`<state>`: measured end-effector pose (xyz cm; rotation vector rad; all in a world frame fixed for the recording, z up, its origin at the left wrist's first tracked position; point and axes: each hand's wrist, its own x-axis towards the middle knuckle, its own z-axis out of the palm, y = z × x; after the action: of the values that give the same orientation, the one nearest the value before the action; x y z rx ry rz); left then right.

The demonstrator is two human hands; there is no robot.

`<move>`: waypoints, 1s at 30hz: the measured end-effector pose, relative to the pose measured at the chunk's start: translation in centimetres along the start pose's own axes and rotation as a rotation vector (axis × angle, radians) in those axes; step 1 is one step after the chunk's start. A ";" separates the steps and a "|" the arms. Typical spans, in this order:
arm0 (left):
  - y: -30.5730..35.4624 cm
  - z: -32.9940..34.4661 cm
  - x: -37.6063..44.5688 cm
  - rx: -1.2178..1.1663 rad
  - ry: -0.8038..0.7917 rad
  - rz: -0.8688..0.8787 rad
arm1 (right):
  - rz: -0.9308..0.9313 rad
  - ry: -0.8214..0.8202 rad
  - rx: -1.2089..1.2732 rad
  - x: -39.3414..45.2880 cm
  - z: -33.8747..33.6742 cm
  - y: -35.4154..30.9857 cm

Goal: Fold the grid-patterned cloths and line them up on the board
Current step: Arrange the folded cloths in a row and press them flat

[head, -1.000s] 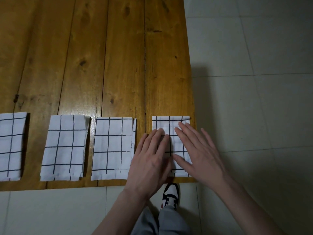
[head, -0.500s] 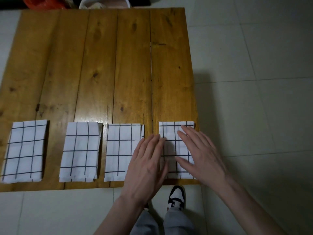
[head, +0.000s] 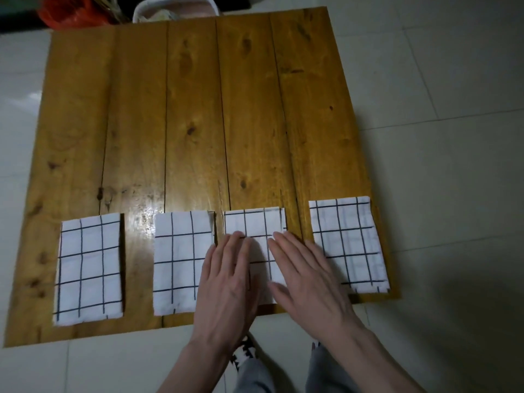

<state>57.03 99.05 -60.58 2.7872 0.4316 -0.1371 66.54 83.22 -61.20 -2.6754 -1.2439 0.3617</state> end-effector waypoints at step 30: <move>1.0 1.8 0.8 -0.002 -0.004 0.073 | 0.052 -0.049 -0.077 0.7 0.5 1.4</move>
<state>58.06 97.78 -62.15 2.7954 0.3288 -0.1257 67.87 82.91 -62.15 -2.7844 -1.2285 0.3968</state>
